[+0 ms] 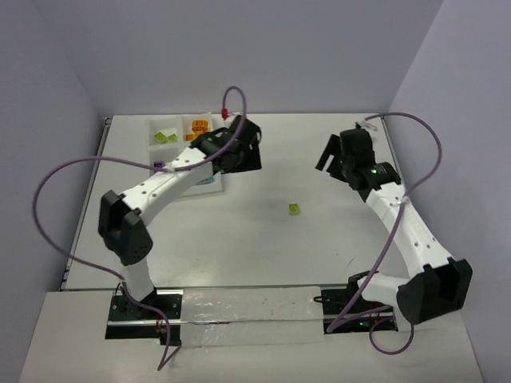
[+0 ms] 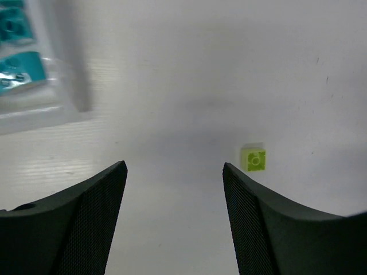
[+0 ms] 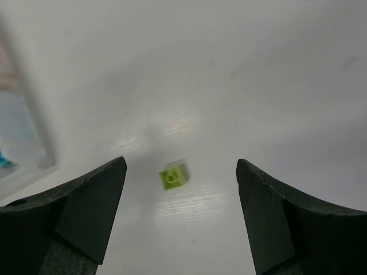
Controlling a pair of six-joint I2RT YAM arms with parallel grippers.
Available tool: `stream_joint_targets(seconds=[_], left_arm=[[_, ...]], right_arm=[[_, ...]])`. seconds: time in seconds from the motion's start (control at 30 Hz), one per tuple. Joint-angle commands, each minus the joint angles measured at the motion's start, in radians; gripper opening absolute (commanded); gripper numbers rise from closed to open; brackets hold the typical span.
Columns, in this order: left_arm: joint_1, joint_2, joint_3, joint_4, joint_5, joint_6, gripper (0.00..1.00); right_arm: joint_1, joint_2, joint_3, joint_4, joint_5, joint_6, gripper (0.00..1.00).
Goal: Sort the legos into containers by color
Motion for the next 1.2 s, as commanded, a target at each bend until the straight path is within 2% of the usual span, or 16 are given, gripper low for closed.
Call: stream_joint_targets(seconds=[0.0, 0.2, 0.4, 0.8, 0.93, 1.17], left_arm=[[-0.114, 0.178, 0.188, -0.056, -0.013, -0.051, 0.76], [-0.188, 0.443, 0.451, -0.209, 0.011, -0.093, 0.78], [-0.228, 0.509, 0.445, -0.162, 0.028, -0.15, 0.76], [-0.236, 0.614, 0.495, -0.152, 0.033, -0.154, 0.73], [-0.236, 0.654, 0.54, -0.158, 0.032, -0.136, 0.68], [-0.236, 0.639, 0.518, -0.145, -0.005, -0.118, 0.42]], right_arm=[[-0.104, -0.1, -0.061, -0.037, 0.015, 0.01, 0.86], [-0.168, -0.149, -0.089, -0.045, -0.045, -0.031, 0.86], [-0.172, -0.166, -0.108, -0.028, -0.098, -0.041, 0.86], [-0.171, -0.19, -0.112, -0.014, -0.151, -0.055, 0.86], [-0.172, -0.192, -0.114, -0.01, -0.158, -0.057, 0.86], [-0.17, -0.193, -0.115, -0.007, -0.163, -0.059, 0.86]])
